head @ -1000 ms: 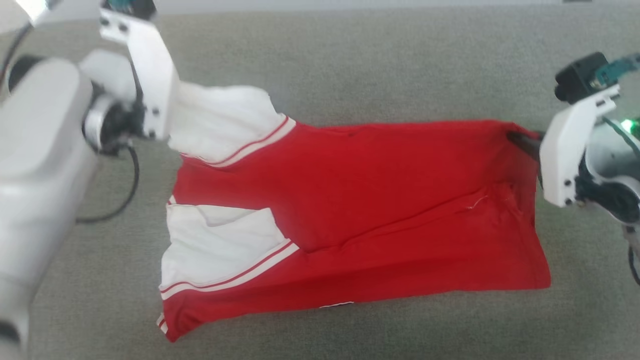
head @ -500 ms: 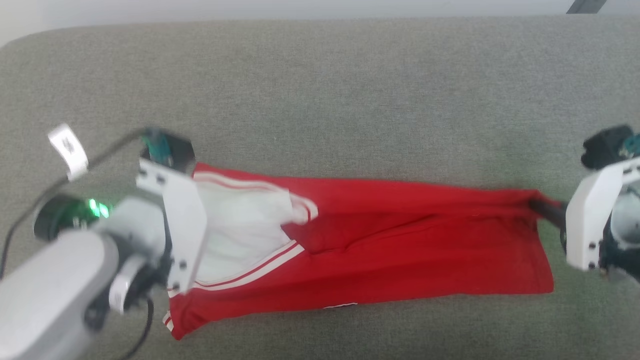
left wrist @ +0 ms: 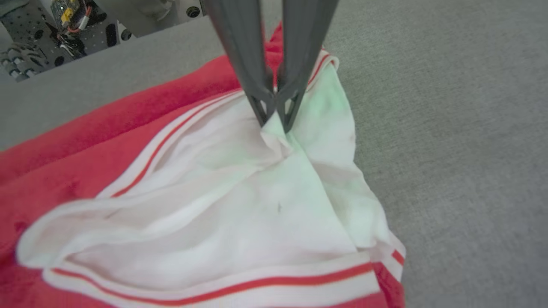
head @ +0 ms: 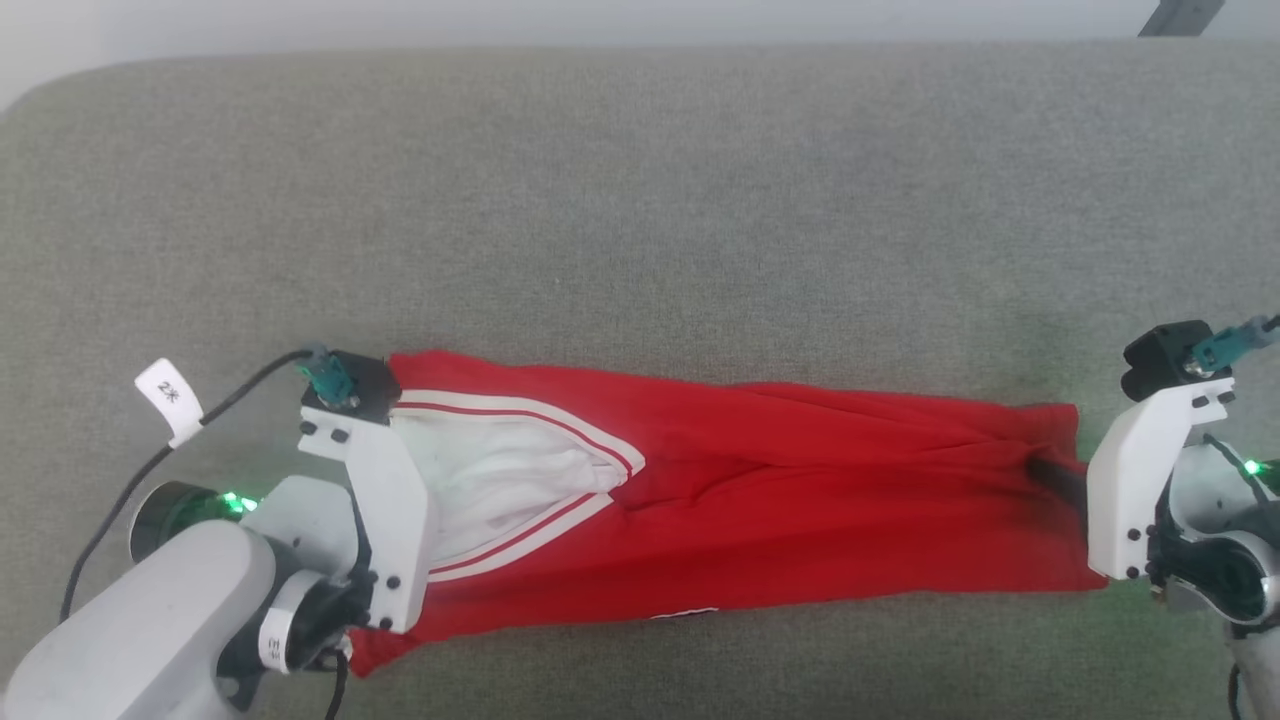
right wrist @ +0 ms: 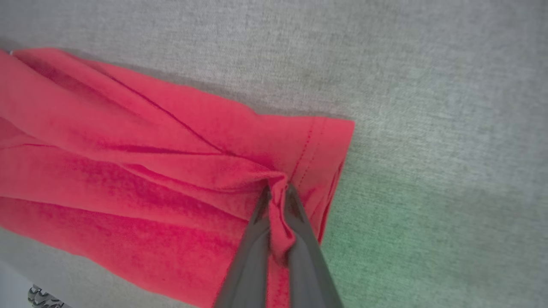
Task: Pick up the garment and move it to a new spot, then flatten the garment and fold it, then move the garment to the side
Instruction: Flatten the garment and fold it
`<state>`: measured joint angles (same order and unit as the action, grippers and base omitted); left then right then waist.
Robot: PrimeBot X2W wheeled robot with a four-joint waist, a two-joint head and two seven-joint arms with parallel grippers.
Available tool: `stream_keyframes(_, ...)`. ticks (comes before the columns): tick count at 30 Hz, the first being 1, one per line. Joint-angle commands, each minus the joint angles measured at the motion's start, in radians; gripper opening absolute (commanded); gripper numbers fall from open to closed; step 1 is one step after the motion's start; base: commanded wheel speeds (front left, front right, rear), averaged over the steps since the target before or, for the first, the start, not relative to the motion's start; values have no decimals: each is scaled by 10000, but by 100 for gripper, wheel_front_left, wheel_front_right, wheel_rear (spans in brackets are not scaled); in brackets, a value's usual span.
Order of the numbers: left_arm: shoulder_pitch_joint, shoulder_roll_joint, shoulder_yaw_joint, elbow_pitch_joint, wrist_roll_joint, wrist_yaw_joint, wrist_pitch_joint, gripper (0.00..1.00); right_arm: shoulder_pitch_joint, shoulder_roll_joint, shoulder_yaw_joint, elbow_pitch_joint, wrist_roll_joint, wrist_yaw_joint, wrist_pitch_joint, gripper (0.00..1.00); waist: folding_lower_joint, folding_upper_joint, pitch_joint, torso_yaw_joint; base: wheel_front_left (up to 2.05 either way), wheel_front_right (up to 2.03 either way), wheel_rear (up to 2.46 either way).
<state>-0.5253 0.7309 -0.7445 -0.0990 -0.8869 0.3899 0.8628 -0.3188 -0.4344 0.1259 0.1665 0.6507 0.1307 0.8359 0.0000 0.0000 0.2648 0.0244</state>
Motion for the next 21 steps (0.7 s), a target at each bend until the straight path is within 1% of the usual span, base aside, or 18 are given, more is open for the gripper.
stream_keyframes(1, 138, -69, 102, 171, -128, -11, -175, 100, -114, 84, 39, 53, -35, 1, -133, 100, 0, 0, -111, 15, 0, 0, 0)
stream_keyframes(5, 215, -196, 299, 362, -188, -162, -695, 100, -107, 108, 56, 152, -45, 1, -311, 100, 0, 0, -430, 65, 0, 0, 0)
stream_keyframes(10, 490, -110, 662, 229, -21, -228, -1659, 100, 137, 145, -126, -44, -81, 1, -521, 100, 0, 0, -807, 94, 0, 0, 0)
stream_keyframes(15, 897, -94, 1023, 204, 181, -345, -3052, 100, 398, 246, -358, -145, -244, 1, -644, 100, 0, 0, -1062, 93, 0, 0, 0)
stream_keyframes(21, 1629, -223, 1697, 271, 349, -425, -5166, 100, 668, 339, -650, -85, -411, 1, -700, 100, 0, 0, -1205, 111, 0, 0, 0)
